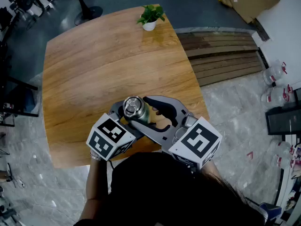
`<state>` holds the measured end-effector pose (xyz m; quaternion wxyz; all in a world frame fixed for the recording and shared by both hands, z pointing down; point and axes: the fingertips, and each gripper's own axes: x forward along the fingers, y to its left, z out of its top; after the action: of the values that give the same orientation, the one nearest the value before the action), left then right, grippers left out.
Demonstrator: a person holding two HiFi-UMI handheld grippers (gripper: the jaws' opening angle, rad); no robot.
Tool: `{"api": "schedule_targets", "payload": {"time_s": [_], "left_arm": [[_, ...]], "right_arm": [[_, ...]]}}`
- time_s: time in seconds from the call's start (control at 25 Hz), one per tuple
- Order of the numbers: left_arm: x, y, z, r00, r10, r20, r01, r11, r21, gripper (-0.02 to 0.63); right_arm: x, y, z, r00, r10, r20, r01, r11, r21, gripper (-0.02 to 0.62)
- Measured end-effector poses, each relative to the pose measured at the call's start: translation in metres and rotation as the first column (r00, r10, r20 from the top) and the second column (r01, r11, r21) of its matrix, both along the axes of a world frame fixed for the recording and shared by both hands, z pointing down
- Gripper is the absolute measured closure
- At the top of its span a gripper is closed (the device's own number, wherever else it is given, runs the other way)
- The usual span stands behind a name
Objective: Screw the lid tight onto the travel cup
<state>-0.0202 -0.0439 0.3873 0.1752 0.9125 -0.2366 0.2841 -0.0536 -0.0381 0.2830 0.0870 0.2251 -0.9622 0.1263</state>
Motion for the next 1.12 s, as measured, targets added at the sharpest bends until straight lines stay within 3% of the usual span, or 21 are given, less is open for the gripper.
{"api": "schedule_targets", "payload": {"time_s": [0.12, 0.24, 0.36, 0.48, 0.64, 0.8, 0.96, 1.12], "left_arm": [[0.004, 0.006, -0.003, 0.999, 0.047, -0.026, -0.048, 0.999, -0.01, 0.222], [-0.002, -0.004, 0.001, 0.998, -0.045, 0.047, 0.044, 0.999, 0.02, 0.222], [-0.013, -0.019, 0.007, 0.976, -0.158, 0.149, 0.146, 0.986, 0.084, 0.222], [-0.02, -0.019, 0.012, 0.97, -0.146, 0.194, 0.126, 0.986, 0.109, 0.222], [-0.006, -0.001, 0.0, 0.999, 0.012, 0.036, -0.013, 0.999, 0.041, 0.222], [0.005, 0.015, -0.006, 0.99, 0.133, -0.046, -0.133, 0.991, 0.013, 0.222], [-0.001, 0.0, 0.003, 0.999, 0.031, 0.027, -0.031, 0.999, 0.023, 0.222], [-0.013, -0.015, 0.007, 0.984, -0.117, 0.134, 0.104, 0.99, 0.095, 0.222]], "right_arm": [[0.002, 0.001, 0.0, 1.0, -0.021, -0.004, 0.021, 1.0, 0.005, 0.362], [0.002, -0.004, 0.001, 0.997, 0.061, -0.056, -0.058, 0.997, 0.051, 0.364], [0.003, -0.011, 0.003, 0.982, 0.164, -0.095, -0.156, 0.984, 0.085, 0.364], [0.001, -0.01, 0.002, 0.985, 0.159, -0.07, -0.153, 0.984, 0.087, 0.364], [0.0, 0.0, -0.004, 1.0, 0.02, 0.013, -0.02, 1.0, 0.005, 0.364], [-0.002, 0.008, -0.004, 0.999, -0.047, 0.012, 0.047, 0.999, 0.009, 0.364], [-0.001, -0.001, 0.002, 0.997, 0.05, -0.053, -0.049, 0.998, 0.03, 0.364], [0.0, -0.005, 0.003, 0.985, 0.148, -0.087, -0.143, 0.988, 0.053, 0.364]]}}
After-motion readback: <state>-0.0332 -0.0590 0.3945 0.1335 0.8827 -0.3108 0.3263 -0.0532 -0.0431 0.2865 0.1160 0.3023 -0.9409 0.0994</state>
